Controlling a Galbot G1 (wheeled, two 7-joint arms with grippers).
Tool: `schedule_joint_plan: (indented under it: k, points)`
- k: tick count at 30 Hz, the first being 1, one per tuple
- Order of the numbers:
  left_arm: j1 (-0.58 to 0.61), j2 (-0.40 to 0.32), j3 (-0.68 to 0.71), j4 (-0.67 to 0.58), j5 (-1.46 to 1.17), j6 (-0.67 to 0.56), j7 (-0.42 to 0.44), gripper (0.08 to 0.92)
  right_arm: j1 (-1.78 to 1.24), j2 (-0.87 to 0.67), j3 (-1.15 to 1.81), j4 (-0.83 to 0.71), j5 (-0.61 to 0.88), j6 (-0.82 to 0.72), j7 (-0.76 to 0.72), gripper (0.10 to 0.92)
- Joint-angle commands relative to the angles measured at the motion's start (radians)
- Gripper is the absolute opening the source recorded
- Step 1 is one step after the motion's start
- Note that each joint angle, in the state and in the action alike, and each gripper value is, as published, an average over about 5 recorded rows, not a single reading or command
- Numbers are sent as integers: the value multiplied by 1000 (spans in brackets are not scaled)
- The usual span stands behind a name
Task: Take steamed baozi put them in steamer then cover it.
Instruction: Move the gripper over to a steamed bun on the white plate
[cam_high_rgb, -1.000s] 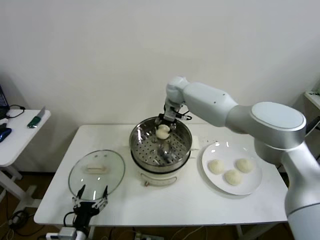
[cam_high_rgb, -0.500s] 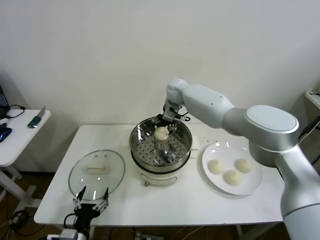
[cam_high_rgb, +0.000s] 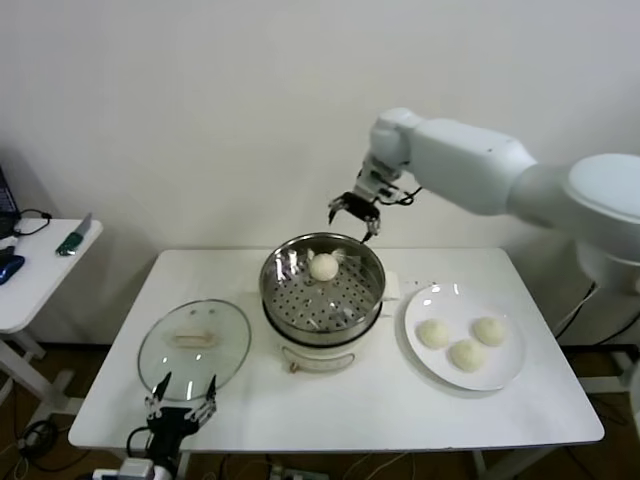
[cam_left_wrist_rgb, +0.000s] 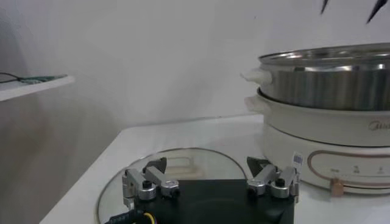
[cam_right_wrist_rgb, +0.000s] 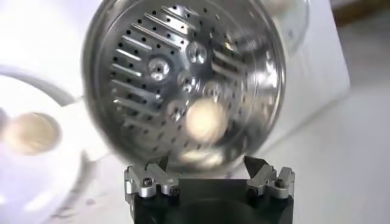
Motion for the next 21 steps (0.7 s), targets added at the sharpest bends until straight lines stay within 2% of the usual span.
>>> schedule_joint_plan:
  k: [1, 9, 15, 21]
  points:
    - [-2, 0, 0, 0, -3, -2, 0, 823, 142, -305, -224, 216, 279, -340, -6, 823]
    - [-5, 1, 3, 6, -4, -5, -1, 823, 30, -430, -220, 337, 219, -484, 102, 823]
    - [-3, -1, 1, 5, -1, -4, 0, 823, -79, -423, -173, 370, 177, -554, 173, 823]
    - [2, -7, 0, 11, -1, -11, 0, 823, -203, -386, -94, 321, 124, -571, 189, 823]
